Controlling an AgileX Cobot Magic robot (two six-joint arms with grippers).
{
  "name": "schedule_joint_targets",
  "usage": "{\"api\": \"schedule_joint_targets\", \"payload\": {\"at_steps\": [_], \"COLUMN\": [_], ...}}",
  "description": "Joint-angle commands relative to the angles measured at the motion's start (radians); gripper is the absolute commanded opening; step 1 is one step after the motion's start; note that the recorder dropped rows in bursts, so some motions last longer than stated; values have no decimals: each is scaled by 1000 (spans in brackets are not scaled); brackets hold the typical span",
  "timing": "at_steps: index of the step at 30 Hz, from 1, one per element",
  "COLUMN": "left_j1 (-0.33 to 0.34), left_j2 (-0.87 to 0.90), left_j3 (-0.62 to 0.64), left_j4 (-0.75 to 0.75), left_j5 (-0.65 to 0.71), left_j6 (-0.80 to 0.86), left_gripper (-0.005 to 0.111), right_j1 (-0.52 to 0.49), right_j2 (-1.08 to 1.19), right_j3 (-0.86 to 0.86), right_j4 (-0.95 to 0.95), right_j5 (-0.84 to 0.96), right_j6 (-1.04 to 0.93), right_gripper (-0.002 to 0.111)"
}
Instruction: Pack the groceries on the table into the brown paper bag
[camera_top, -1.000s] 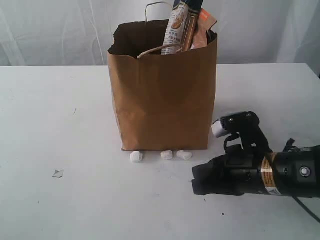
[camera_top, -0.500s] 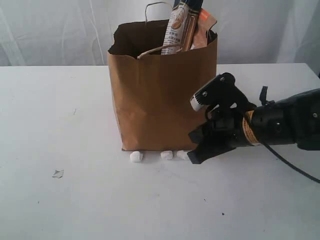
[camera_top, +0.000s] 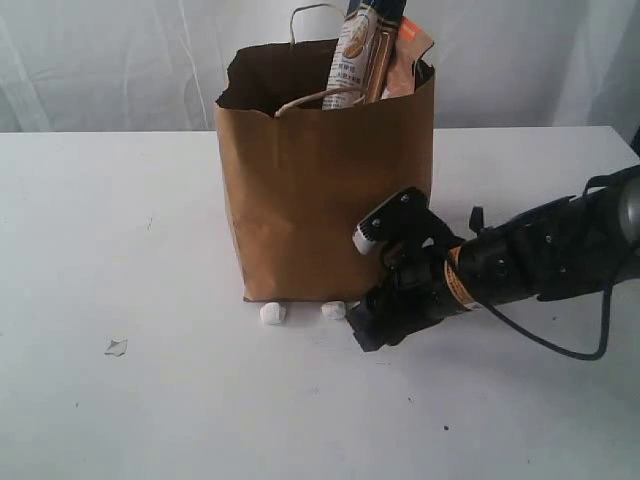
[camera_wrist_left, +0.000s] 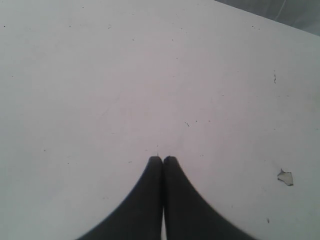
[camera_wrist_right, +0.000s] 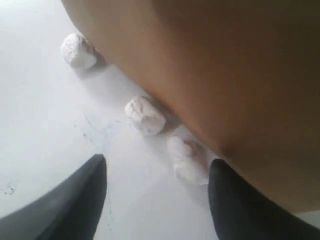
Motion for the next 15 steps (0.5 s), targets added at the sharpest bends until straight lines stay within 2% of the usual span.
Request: {"api": "schedule_joint_targets", "payload": {"at_steps": [1,12,15], "left_j1": [-2,-2,-2], "left_j2": [-6,-6,-6], "left_j3": [5,5,5], "left_j4": [2,2,2], "left_j5": [1,1,1], "left_j6": [-5,-5,-5], "left_gripper": [0,0,0], "right_j1": [-1,-1,-1], "right_j2": [48,94,81], "right_j3": [-32,-60,-60], "right_j4": [7,14,11], "right_j5": [-13,-22,-34], "right_j6": [5,20,52], "right_gripper": [51,27,16]}}
